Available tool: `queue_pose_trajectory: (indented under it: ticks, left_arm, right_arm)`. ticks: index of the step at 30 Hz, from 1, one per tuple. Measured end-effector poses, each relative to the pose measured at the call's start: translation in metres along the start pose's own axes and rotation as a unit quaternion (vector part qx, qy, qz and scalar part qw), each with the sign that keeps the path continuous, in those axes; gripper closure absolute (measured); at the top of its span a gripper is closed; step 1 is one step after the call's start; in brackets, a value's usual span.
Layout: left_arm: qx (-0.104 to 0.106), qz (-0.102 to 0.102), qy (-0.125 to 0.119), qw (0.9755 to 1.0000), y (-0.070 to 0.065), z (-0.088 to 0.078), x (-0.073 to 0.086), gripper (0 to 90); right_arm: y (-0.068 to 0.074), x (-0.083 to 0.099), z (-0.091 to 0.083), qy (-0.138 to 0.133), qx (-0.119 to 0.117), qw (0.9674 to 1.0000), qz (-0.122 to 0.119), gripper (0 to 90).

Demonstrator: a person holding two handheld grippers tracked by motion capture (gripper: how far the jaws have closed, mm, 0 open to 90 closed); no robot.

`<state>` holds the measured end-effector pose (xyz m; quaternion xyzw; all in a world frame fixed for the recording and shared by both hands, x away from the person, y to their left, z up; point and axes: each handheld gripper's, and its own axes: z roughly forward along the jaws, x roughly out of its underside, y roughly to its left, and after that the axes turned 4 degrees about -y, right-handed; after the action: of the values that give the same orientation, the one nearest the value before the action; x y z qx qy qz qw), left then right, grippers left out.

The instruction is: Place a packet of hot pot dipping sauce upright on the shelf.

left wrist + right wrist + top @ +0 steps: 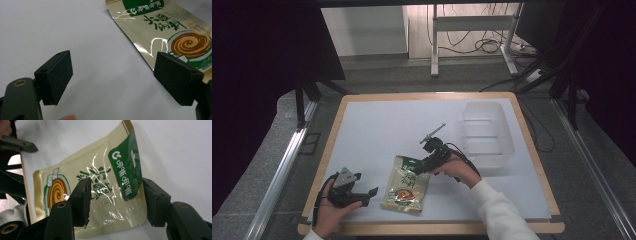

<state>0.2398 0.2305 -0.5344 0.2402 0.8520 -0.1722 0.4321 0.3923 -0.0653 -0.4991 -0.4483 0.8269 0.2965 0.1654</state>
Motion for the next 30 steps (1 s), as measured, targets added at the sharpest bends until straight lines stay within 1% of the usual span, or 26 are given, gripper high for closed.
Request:
queue_pose_trajectory:
  ticks: [1,2,3,4,5,7,9,11,12,13,14,15,19,25,27,28,30]
  left_arm:
    - [0.0,0.0,0.0,1.0,0.0,0.0,0.0,15.7]
    - [0.0,0.0,0.0,1.0,0.0,0.0,0.0,15.7]
    - [0.0,0.0,0.0,1.0,0.0,0.0,0.0,15.7]
    - [0.0,0.0,0.0,1.0,0.0,0.0,0.0,15.7]
    - [0.0,0.0,0.0,1.0,0.0,0.0,0.0,15.7]
    - [0.0,0.001,0.0,1.0,0.0,0.0,0.0,15.7]
    - [0.0,0.001,0.0,1.0,0.0,0.0,0.0,15.7]
    - [0.0,0.001,0.0,1.0,0.0,0.0,0.0,15.7]
    - [0.0,0.001,0.0,1.0,0.0,0.0,0.0,15.7]
    - [0.0,0.001,0.0,1.0,0.0,0.0,0.0,15.8]
    - [0.0,0.001,0.0,1.0,0.0,0.0,0.0,15.7]
    - [0.0,0.001,0.0,1.0,0.0,0.0,0.0,15.7]
    - [0.001,0.001,-0.001,1.0,0.0,0.0,0.0,15.7]
    - [0.0,0.001,-0.001,1.0,0.0,0.0,0.0,15.8]
    - [0.0,0.001,-0.002,1.0,0.0,-0.001,0.0,15.7]
    - [0.0,0.001,-0.002,1.0,0.0,-0.001,0.0,15.7]
    - [0.0,0.001,-0.002,1.0,0.0,-0.001,0.0,15.8]
  right_arm:
    - [0.0,0.0,0.002,0.001,0.005,1.0,-0.004,48.0]
    - [0.0,0.0,0.002,0.001,0.005,1.0,-0.004,48.0]
    - [0.001,0.001,0.003,-0.001,0.013,0.9998,-0.012,52.1]
    - [0.001,0.001,0.003,-0.001,0.013,0.9998,-0.012,52.1]
    - [0.001,0.001,0.003,-0.006,0.021,0.9996,-0.016,58.0]
    - [0.001,0.001,0.003,-0.01,0.032,0.9991,-0.026,64.7]
    - [0.002,0.001,0.003,-0.008,0.044,0.9985,-0.033,72.1]
    - [0.003,0.001,0.003,-0.005,0.062,0.9972,-0.041,80.5]
    - [0.003,0.001,0.003,-0.005,0.062,0.9972,-0.041,80.5]
    - [0.004,0.001,0.004,-0.001,0.077,0.9958,-0.05,85.8]
    - [0.004,0.001,0.004,-0.001,0.077,0.9958,-0.05,85.8]
    - [0.006,0.0,0.004,0.002,0.086,0.9946,-0.057,88.1]
    - [0.008,0.0,0.004,0.005,0.092,0.9935,-0.067,88.6]
    - [0.01,-0.002,0.001,0.0,0.089,0.9932,-0.075,88.8]
    - [0.013,-0.004,-0.005,-0.009,0.085,0.9929,-0.082,89.0]
    - [0.013,-0.004,-0.005,-0.009,0.085,0.9929,-0.082,89.0]
    - [0.018,-0.005,-0.01,-0.014,0.087,0.9918,-0.092,89.1]
